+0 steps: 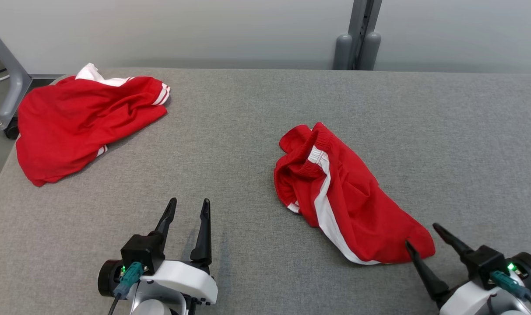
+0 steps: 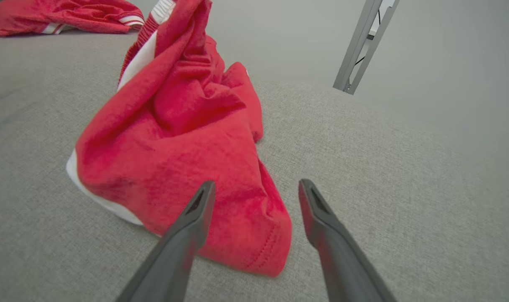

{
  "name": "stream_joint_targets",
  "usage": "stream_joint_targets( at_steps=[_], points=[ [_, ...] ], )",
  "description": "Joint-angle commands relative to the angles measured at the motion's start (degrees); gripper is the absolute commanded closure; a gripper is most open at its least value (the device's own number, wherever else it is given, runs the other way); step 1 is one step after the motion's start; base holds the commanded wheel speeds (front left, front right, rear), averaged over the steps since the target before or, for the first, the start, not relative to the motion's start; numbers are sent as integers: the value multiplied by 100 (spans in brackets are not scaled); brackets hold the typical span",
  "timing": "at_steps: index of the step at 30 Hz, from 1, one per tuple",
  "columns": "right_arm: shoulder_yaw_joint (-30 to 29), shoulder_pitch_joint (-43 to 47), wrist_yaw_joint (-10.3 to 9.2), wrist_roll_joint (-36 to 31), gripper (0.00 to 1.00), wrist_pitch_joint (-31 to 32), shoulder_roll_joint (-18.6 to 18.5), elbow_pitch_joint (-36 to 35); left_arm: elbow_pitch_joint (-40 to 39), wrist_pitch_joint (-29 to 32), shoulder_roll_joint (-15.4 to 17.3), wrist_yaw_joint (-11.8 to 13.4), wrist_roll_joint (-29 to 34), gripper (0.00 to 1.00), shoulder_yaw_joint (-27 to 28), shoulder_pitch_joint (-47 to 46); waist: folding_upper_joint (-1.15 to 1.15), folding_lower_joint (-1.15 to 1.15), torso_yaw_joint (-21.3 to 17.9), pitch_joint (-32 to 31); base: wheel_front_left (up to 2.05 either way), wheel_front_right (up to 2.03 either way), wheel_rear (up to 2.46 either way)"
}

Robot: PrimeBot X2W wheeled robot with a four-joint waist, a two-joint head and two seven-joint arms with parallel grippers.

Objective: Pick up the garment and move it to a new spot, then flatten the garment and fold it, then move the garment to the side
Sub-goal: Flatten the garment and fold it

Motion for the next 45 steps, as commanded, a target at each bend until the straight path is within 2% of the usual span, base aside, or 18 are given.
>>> stream_joint_targets(
  at_steps=[1,7,8,9,10,11,13,14,21,28,32,38,45],
  points=[
    [72,-33,-2,40,0,39,-70,45,9,-11,25,-18,32,0,5,-24,0,0,31,6,0,0,0],
    [630,-374,-2,151,0,79,-253,598,23,-11,26,-24,15,0,-16,-69,0,0,242,45,0,0,0],
    [686,-444,-2,189,3,81,-265,720,22,-11,24,-26,13,0,-18,-67,0,0,279,48,0,0,0],
    [748,-520,-2,232,25,70,-274,828,28,-11,25,-30,6,0,-23,-63,0,0,315,49,0,0,0],
    [812,-590,-2,259,53,63,-291,940,31,-11,24,-25,1,0,-31,-64,0,0,354,51,0,0,0],
    [867,-655,-2,280,60,48,-302,1052,33,-11,26,-25,-7,0,-41,-67,0,0,394,53,0,0,0],
    [951,-755,-2,329,89,10,-303,1205,30,-11,25,-22,-12,0,-47,-69,0,0,467,52,0,0,0],
    [963,-796,-2,374,100,-22,-303,1246,27,-11,25,-16,-17,0,-45,-65,0,0,496,50,0,0,0],
    [572,-1025,-2,543,100,-218,-510,1353,15,-11,25,-1,0,0,-40,50,0,0,571,21,0,0,0],
    [169,-1284,-2,557,100,-75,-698,1520,-4,-11,24,-7,-5,0,-66,54,0,0,572,50,0,0,0],
    [-52,-1604,-2,620,100,149,-770,1869,-3,-11,26,-34,10,0,-91,-14,0,0,589,132,0,0,0],
    [-279,-2255,-2,718,100,393,-831,2834,14,-11,26,-33,27,0,-140,-170,0,0,702,362,0,0,0],
    [-534,-2785,-2,630,100,156,-739,3658,-4,-11,23,-24,51,0,-84,-196,0,0,724,508,0,0,0]
  ],
)
